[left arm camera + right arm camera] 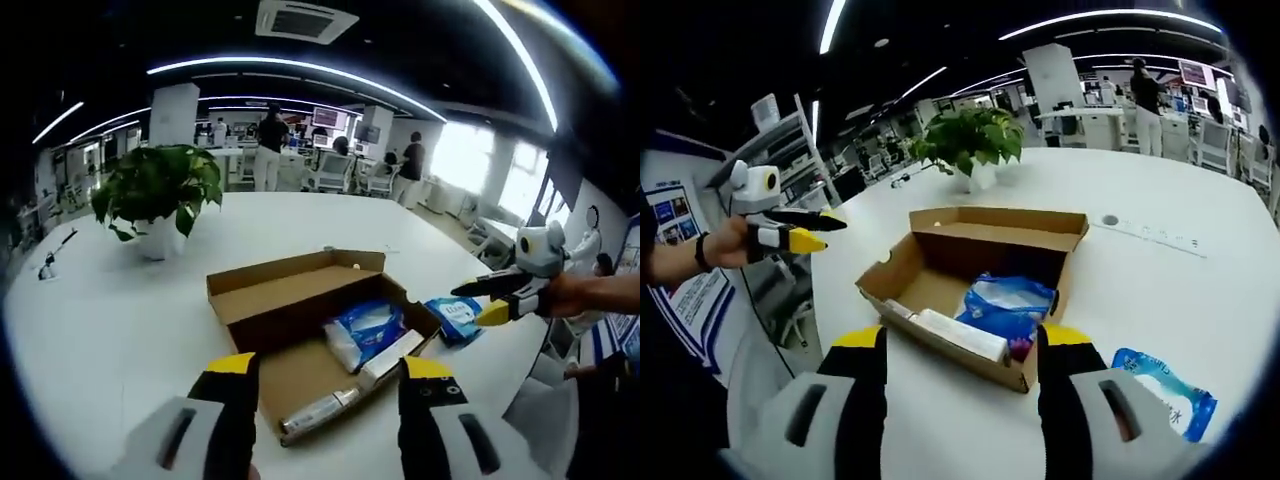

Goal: Operate the shoe box by opening the lid, removing the specified soft item, and placing it in the target area until the item is outside and the box remains undamaged.

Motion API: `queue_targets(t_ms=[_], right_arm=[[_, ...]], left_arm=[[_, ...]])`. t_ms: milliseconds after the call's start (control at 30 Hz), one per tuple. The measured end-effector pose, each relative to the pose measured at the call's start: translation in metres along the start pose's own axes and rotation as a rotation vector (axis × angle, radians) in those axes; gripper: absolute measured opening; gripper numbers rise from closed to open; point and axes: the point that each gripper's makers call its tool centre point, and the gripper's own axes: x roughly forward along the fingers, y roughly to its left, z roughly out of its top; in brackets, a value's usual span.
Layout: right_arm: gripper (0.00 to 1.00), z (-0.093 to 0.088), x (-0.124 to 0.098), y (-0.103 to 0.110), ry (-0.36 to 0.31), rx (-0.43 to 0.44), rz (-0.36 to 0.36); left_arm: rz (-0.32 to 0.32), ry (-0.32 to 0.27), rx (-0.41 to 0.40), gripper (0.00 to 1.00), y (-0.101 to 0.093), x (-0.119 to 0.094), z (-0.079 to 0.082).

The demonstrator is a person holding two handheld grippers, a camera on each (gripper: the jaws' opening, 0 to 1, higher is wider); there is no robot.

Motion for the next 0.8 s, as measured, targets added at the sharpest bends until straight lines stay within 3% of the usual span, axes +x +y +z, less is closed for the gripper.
queue_targets(t_ms=[367,800], right_arm=[[0.55,0.016,0.017,-0.011,0.050,-0.052,0.002],[0.54,0.020,0.039,-0.018,0.122,-0.121,0.024]], left_arm=[[-0.016,0.006,0.006,0.58,-0.003,-0.002,-0.009],[-0.026,0.011,-0.008,0.57,0.001,0.004,-0.009]])
